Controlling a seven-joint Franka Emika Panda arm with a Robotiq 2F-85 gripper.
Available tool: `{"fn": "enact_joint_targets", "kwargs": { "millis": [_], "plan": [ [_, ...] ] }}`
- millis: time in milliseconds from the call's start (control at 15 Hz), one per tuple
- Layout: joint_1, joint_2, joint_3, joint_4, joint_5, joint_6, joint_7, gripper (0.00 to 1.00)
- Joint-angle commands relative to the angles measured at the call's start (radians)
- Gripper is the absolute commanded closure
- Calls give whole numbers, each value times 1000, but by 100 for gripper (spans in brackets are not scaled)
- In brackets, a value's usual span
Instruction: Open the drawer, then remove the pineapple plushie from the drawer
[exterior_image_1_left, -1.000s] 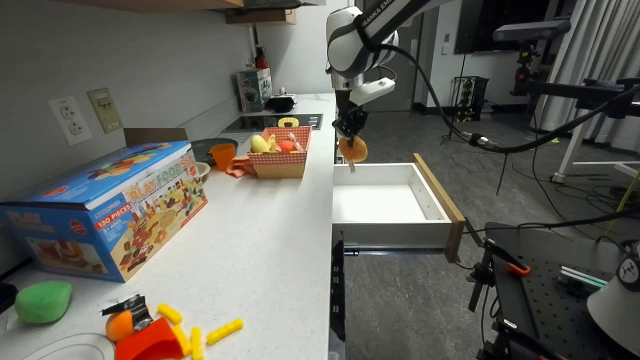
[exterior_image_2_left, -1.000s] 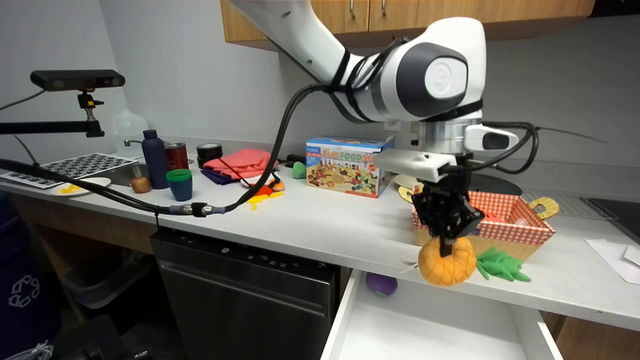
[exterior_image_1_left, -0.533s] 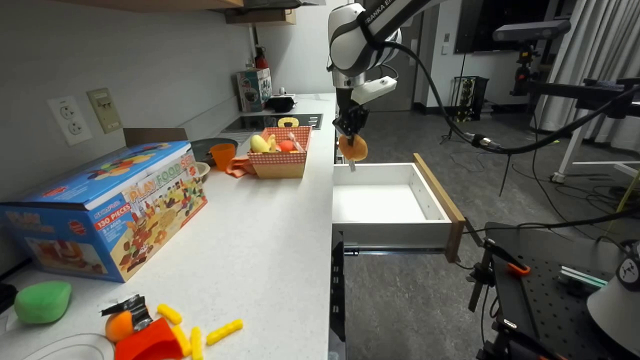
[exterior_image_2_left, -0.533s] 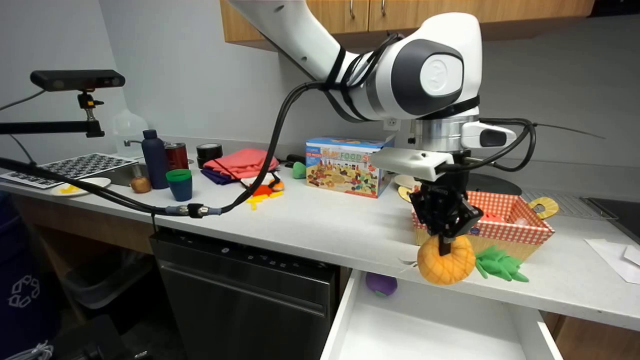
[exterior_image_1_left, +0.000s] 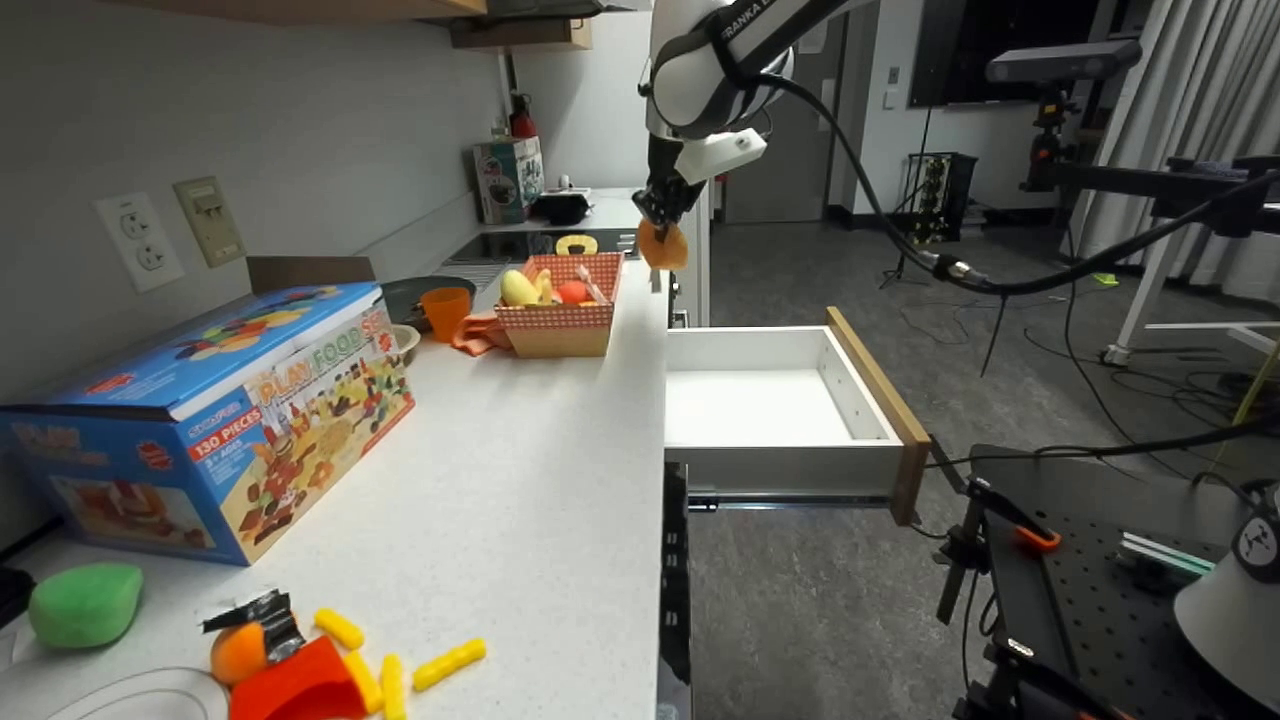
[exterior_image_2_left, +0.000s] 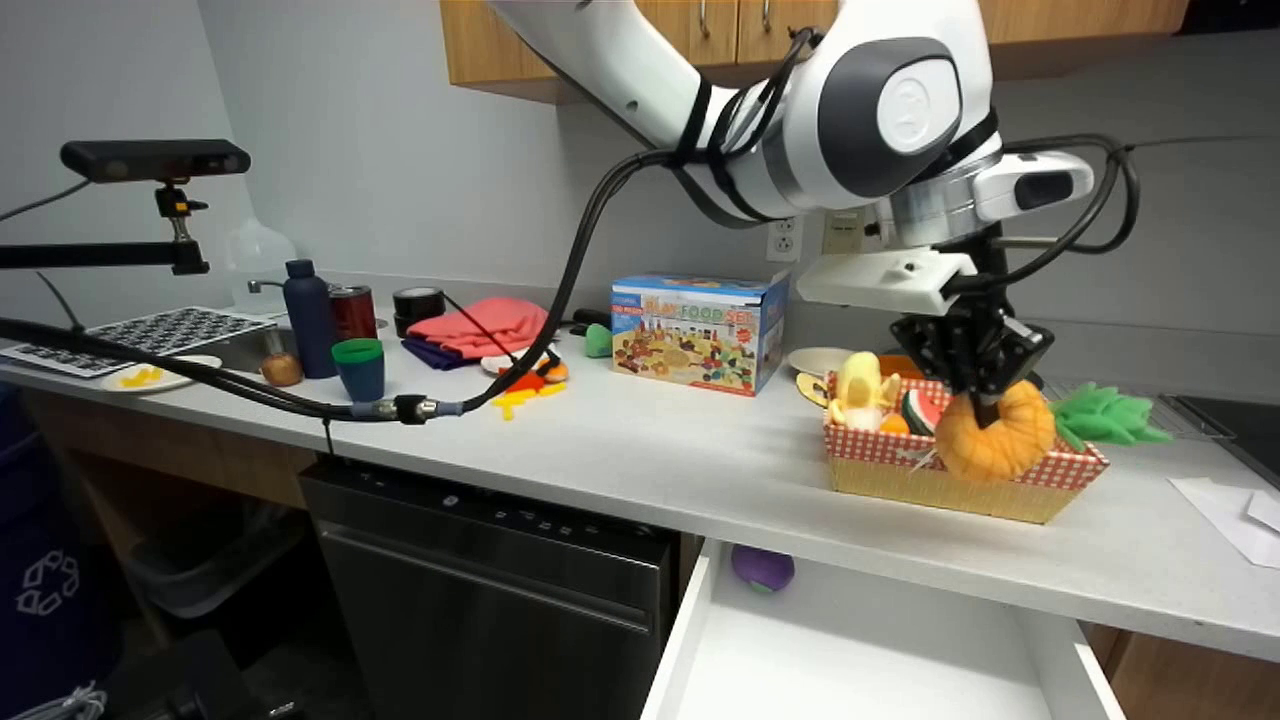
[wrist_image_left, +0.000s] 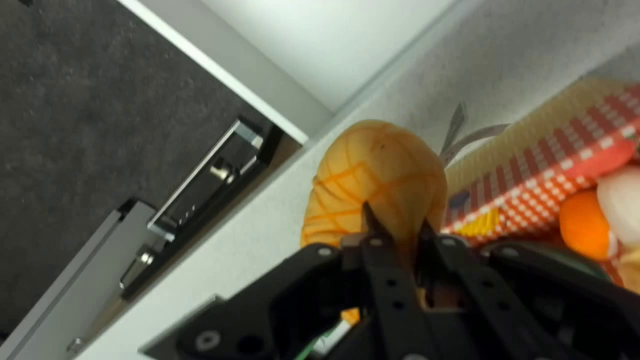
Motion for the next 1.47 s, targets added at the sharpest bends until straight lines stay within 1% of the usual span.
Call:
{"fn": "enact_joint_targets", "kwargs": {
  "millis": [0, 133, 200, 333, 467, 533, 600, 667, 733, 800, 1067, 1133, 1267, 1400],
  "plan": [
    [-12, 88, 17, 133, 10, 159, 10, 96],
    [-20, 130, 39, 179, 39, 242, -3, 96],
    [-17, 149, 54, 214, 62, 244, 6, 96],
    [-35, 195, 86, 256, 114, 264, -9, 96],
    [-48, 230, 114, 293, 156, 259, -26, 96],
    [-49, 245, 115, 308, 162, 256, -27, 74],
    [-49, 260, 111, 322, 162, 258, -22, 59],
    [-52, 270, 108, 333, 165, 252, -19, 53],
    [-56, 271, 106, 333, 165, 253, -20, 44],
    [-60, 269, 106, 331, 165, 255, -23, 38],
    [-82, 204, 124, 267, 189, 270, -30, 7],
    [-80, 181, 117, 244, 190, 271, -23, 1],
    [-77, 124, 104, 179, 189, 231, -16, 0],
    [-72, 69, 76, 100, 175, 213, -1, 0]
  ]
}}
